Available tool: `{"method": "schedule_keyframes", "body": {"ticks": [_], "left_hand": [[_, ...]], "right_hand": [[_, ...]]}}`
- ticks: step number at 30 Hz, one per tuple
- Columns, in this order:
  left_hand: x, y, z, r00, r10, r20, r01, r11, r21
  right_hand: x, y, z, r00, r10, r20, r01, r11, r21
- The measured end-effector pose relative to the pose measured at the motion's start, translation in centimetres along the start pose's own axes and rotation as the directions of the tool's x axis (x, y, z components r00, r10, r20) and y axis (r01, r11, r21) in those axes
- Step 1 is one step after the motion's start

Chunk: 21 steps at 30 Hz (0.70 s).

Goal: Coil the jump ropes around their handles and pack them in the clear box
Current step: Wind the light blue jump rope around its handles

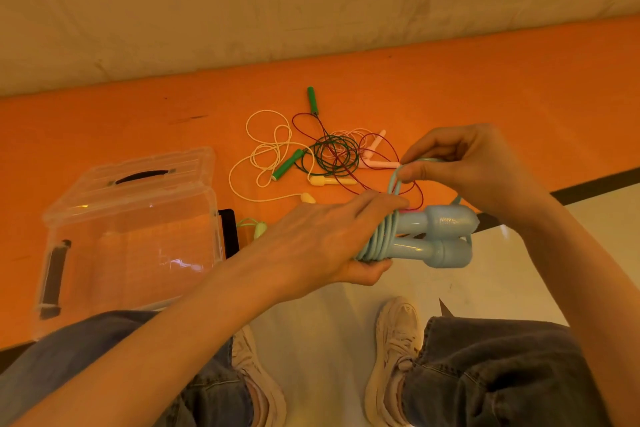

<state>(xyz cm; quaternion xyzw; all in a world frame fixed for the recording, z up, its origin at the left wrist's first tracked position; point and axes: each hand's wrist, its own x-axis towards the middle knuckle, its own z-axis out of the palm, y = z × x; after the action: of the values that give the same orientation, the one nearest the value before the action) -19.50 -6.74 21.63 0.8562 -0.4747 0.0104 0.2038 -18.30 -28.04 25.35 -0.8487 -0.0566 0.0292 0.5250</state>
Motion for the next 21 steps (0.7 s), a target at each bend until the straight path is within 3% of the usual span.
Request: {"method": "schedule_keyframes", "body": {"ticks": [14,21], "left_hand": [[0.2,0.3,-0.5,1.0,0.005,-0.019,-0.006,1.0,-0.027],[0.3,0.5,-0.8,0.991,-0.065,-0.116,0.046,0.985,-0.166]], "right_hand": [[0.2,1.3,-0.7,0.999,0.016,0.038,-0.017,1.0,0.019],[0.2,2.1,-1.4,0.979,0.064,0.194,-0.072,0.997,0.037]]}}
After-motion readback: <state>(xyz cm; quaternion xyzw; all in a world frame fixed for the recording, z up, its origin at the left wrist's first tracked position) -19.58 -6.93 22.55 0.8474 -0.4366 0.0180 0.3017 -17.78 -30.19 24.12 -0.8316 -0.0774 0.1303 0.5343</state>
